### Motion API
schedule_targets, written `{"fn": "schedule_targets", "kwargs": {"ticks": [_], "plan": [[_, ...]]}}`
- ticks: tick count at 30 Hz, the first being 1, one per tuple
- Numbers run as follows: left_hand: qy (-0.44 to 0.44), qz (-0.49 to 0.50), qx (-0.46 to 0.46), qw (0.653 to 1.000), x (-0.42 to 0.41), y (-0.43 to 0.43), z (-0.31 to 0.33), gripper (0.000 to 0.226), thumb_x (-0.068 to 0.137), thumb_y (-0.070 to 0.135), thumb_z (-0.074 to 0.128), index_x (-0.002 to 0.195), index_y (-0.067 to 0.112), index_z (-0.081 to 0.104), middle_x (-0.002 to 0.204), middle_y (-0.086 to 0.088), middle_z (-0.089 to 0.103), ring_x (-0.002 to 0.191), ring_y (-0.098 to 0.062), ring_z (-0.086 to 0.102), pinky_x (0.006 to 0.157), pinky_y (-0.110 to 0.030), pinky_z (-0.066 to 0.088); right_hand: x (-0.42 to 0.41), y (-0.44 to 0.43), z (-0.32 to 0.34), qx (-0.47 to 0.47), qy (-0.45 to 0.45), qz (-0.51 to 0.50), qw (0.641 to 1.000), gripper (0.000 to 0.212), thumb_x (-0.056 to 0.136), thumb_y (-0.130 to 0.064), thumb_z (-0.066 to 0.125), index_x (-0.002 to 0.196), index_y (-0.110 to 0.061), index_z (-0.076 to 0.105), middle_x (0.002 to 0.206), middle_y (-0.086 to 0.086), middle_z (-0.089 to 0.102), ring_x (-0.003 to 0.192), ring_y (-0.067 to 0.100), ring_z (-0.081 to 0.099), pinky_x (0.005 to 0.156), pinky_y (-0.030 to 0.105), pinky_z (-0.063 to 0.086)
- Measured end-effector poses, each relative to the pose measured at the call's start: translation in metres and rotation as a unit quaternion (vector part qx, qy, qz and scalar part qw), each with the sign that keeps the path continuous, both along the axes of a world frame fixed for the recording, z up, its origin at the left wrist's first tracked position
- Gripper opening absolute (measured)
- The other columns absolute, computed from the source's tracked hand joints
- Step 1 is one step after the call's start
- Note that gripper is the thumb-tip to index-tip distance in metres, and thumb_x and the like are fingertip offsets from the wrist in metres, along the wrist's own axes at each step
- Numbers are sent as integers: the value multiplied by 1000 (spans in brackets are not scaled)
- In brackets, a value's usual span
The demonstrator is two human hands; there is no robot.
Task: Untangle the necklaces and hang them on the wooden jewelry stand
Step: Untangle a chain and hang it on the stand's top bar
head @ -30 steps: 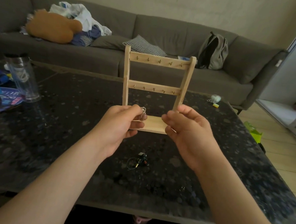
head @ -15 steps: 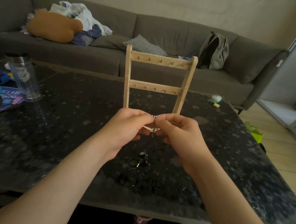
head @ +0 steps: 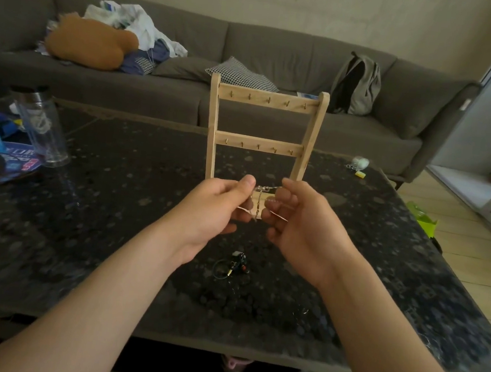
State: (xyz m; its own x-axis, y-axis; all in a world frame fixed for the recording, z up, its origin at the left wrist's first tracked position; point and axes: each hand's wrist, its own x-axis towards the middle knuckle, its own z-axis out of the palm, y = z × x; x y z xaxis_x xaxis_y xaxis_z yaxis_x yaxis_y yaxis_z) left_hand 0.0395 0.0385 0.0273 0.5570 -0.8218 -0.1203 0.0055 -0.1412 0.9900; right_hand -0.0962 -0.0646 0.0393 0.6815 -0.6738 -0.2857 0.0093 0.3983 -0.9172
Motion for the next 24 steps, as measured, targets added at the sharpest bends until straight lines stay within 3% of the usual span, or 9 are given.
{"fn": "schedule_targets", "kwargs": {"ticks": [5, 7, 10, 16, 19, 21, 24], "plan": [[137, -13, -66, 988, 0, -3, 2, 25, 107, 36, 64, 108, 14, 77, 98, -2, 76, 92, -16, 69, 95, -42, 51, -3, 4, 1, 15, -61, -16, 998, 20, 95, -32, 75, 78, -20, 71, 83, 1, 69, 74, 13, 64, 75, 31, 49], [165, -18, -84, 982, 1, -3, 2, 26, 107, 31, 64, 115, 11, 77, 103, -4, 75, 90, -16, 67, 92, -41, 51, -2, 5, 1, -7, -66, -18, 998, 21, 95, -28, 77, 75, -19, 79, 82, 2, 71, 70, 12, 65, 72, 30, 50], [187, -24, -92, 978, 3, -3, 2, 24, 107, 29, 65, 118, 12, 78, 105, -4, 75, 85, -12, 67, 88, -37, 52, -1, 5, -2, -63, -45, -40, 996, 18, 95, -31, 80, 91, -14, 82, 83, 2, 72, 73, 12, 65, 71, 30, 54], [184, -17, -78, 980, 2, -2, 4, 20, 107, 27, 65, 110, 16, 81, 99, 0, 77, 82, -11, 66, 88, -37, 51, -3, 7, -4, -225, 2, -95, 970, 9, 97, -24, 79, 104, -17, 80, 89, 1, 82, 77, 10, 74, 70, 26, 60], [169, -9, -69, 983, 0, -3, 4, 20, 106, 28, 66, 109, 17, 82, 100, 1, 79, 91, -15, 66, 89, -37, 50, -2, 7, -6, -303, 18, -92, 948, 20, 98, -19, 77, 116, -26, 73, 91, 0, 81, 84, 11, 78, 70, 28, 63], [159, 2, -65, 985, 0, -4, 4, 19, 106, 28, 66, 114, 18, 81, 101, 2, 80, 96, -17, 67, 88, -37, 51, 1, 5, -8, -352, 32, -88, 931, 16, 98, -19, 75, 110, -29, 77, 93, -6, 80, 91, 8, 77, 80, 33, 64], [131, 8, -53, 990, -1, -3, 3, 20, 106, 29, 67, 117, 21, 82, 108, 2, 81, 109, -23, 68, 88, -38, 52, 1, 5, -9, -394, 39, -60, 916, 11, 101, -26, 71, 104, -27, 81, 94, -14, 80, 94, 0, 74, 85, 24, 58]]}}
